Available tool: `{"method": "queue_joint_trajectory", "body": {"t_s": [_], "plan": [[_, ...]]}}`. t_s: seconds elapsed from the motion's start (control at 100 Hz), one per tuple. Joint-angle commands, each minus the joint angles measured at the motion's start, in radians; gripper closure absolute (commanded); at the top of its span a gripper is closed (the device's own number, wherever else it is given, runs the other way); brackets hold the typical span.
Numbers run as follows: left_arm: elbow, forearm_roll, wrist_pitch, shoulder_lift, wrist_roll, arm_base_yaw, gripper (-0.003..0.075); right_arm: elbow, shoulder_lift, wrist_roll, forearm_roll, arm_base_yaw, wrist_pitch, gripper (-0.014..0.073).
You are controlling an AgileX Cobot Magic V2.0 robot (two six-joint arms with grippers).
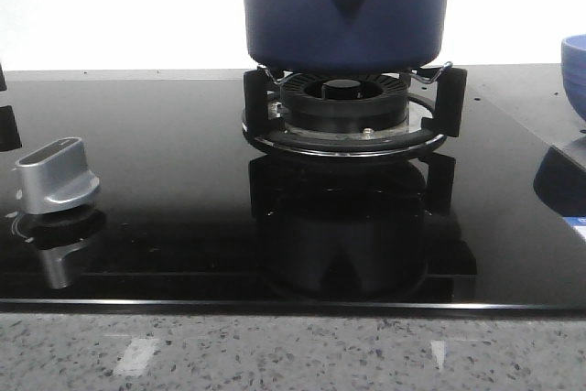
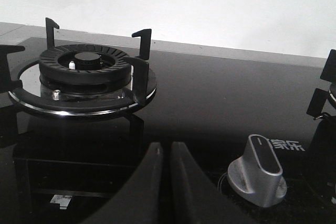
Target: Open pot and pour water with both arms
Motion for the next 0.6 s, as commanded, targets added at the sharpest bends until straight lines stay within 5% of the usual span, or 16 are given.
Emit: {"method": "queue_joint_trajectory", "body": {"t_s": [0.0,0.59], "plan": [[0.032,-0.012,-0.074,-0.026,-0.010,-0.009,0.0741,0.026,-0.022,-0.002,-0.012,0.001,-0.077,0.0650],[0.032,-0.003,-0.074,-0.026,-0.010,-0.009,0.0741,0.026,-0.022,-0.002,-0.012,0.001,-0.077,0.0650]]}}
